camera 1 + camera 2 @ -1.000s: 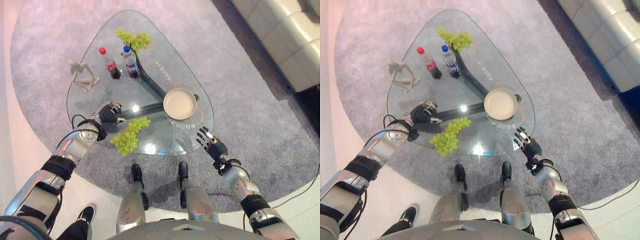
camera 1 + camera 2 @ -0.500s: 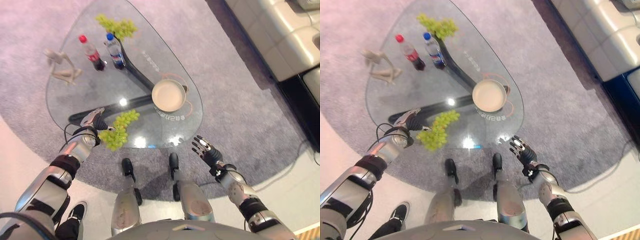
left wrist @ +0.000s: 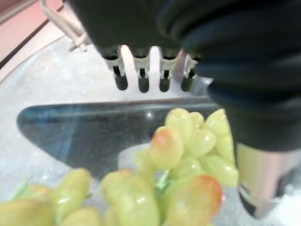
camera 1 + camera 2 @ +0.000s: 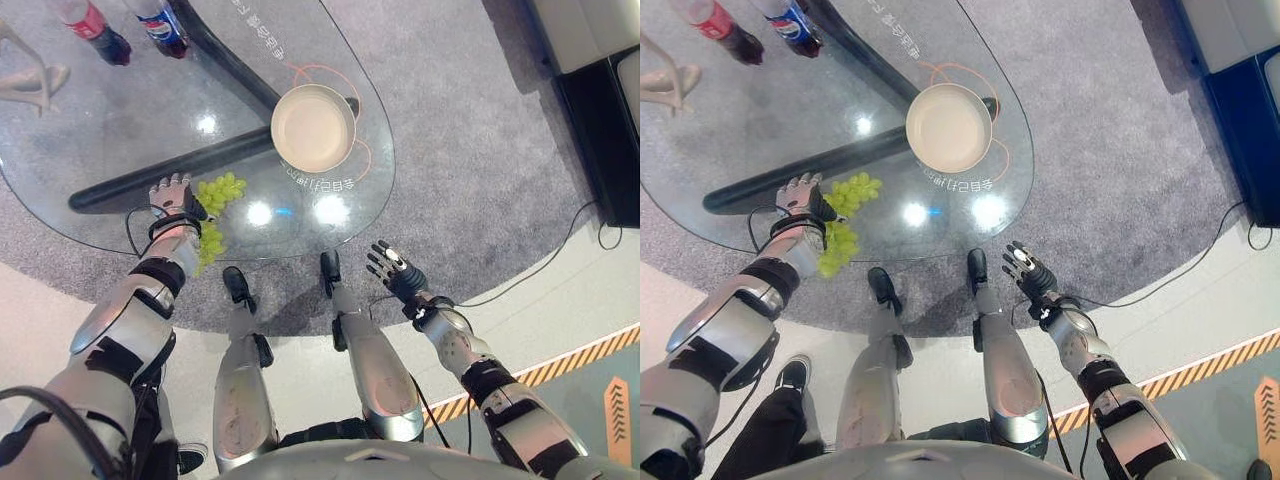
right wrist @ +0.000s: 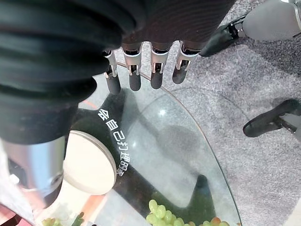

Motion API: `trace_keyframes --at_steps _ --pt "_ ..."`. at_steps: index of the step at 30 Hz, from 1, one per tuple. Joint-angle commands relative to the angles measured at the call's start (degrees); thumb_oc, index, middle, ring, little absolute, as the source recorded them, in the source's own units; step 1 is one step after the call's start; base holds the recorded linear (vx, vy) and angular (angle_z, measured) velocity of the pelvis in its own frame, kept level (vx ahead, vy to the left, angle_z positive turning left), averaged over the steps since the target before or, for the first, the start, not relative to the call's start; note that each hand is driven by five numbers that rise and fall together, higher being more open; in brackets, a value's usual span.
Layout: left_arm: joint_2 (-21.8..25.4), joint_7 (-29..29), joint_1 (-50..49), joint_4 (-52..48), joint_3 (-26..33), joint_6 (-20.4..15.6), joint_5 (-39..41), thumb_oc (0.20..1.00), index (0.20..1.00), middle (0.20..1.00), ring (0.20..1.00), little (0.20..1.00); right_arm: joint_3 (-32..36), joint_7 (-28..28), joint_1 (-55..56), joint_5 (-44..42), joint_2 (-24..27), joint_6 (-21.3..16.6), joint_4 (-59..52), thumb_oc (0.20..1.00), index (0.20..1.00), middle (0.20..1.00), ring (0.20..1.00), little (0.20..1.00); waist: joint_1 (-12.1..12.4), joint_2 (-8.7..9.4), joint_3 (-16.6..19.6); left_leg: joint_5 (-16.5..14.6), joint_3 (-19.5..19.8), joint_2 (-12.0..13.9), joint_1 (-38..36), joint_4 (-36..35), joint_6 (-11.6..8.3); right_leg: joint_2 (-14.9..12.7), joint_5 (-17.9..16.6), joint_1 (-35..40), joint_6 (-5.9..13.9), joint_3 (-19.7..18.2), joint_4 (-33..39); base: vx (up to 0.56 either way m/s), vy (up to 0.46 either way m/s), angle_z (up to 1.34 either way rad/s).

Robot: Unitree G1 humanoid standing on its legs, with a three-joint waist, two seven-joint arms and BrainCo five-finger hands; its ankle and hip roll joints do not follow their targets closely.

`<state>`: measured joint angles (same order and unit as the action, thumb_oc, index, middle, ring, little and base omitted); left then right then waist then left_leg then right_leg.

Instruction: Pick up fruits into the plate

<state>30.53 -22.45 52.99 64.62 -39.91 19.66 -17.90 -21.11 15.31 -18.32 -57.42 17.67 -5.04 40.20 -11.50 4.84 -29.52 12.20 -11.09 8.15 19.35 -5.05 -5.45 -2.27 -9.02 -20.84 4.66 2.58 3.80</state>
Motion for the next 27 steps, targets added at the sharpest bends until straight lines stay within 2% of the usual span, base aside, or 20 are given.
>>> trace_keyframes --at_steps 1,3,13,19,22,23,24,27 --pt "1.9 -3.0 4.1 4.4 0.6 2.9 0.4 1.0 1.0 1.0 1.0 1.0 0.8 -0.2 0.1 -2.5 -0.3 -1.7 -3.0 1.0 1.0 1.0 1.0 1.0 -0.7 1.43 -0.3 -3.9 0.9 -1.1 2.6 4.2 -1.05 3.2 3.2 -6.4 -0.21 -0.6 -9.9 -0.04 -0.054 -0.11" --pt "1.9 -3.1 4.5 4.7 0.5 3.8 0.2 1.0 1.0 1.0 1.0 1.0 0.7 -0.3 0.1 -2.6 -0.3 -1.9 -3.4 1.0 1.0 1.0 1.0 1.0 -0.9 1.4 -0.3 -3.6 0.8 -0.9 3.6 4.2 -1.29 3.2 3.0 -7.4 -0.23 -0.6 -9.9 -0.04 -0.043 -0.05" --pt "3.0 -2.0 8.7 7.2 -4.7 10.0 -11.4 1.0 1.0 1.0 1.0 1.0 0.7 1.6 0.5 -5.9 0.2 -3.1 -5.0 1.0 1.0 1.0 1.0 1.0 -2.2 1.98 -0.3 -2.1 0.8 -0.1 8.8 4.2 -2.45 3.7 2.0 -12.6 -0.28 -0.8 -10.3 -0.03 -0.03 -0.07" --pt "1.3 -0.4 9.7 10.7 -6.7 10.3 -15.1 1.0 1.0 1.0 1.0 1.0 0.4 2.4 -0.4 -6.8 -0.6 -3.4 -4.8 1.0 1.0 1.0 1.0 1.0 -2.6 2.98 -0.3 -2.1 0.8 0.2 10.3 4.1 -2.52 3.5 1.6 -14.2 -0.07 -0.5 -10.2 -0.03 -0.036 0.01" --pt "-0.1 2.5 9.5 12.9 -7.8 10.5 -15.4 1.0 1.0 1.0 1.0 1.0 0.1 2.6 -1.6 -7.8 -1.1 -3.3 -4.7 1.0 1.0 1.0 1.0 1.0 -2.7 3.71 -0.3 -1.9 0.7 0.3 10.8 3.7 -2.58 3.5 1.1 -14.8 0.08 -0.2 -10.0 0.0 0.0 0.0" --pt "-0.5 2.6 9.5 13.4 -8.0 10.8 -16.0 0.526 0.526 0.526 0.526 0.526 -0.1 2.4 -2.1 -8.1 -1.4 -3.1 -4.8 1.0 1.0 1.0 1.0 1.0 -2.7 3.96 -0.3 -1.8 0.7 0.4 11.0 3.5 -2.58 3.6 1.0 -15.0 0.13 -0.3 -9.9 0.0 0.0 0.0" --pt "-0.7 2.8 9.7 13.9 -8.2 10.9 -16.5 0.2 0.2 0.2 0.2 0.2 -0.3 2.5 -2.4 -8.5 -1.6 -3.0 -4.8 1.0 1.0 1.0 1.0 1.0 -2.8 4.11 -0.3 -1.8 0.8 0.4 11.1 3.4 -2.55 3.6 1.0 -15.1 0.14 -0.3 -9.8 0.0 0.0 0.0" --pt "-0.5 3.6 10.3 15.2 -9.3 12.1 -17.9 0.2 0.2 0.2 0.2 0.2 -0.8 3.4 -2.6 -10.0 -1.5 -2.9 -5.1 1.0 1.0 1.0 1.0 1.0 -3.0 4.61 -0.3 -1.7 0.7 0.7 11.7 3.6 -2.76 3.7 1.0 -15.6 0.21 -0.3 -10.1 0.0 0.0 0.0"
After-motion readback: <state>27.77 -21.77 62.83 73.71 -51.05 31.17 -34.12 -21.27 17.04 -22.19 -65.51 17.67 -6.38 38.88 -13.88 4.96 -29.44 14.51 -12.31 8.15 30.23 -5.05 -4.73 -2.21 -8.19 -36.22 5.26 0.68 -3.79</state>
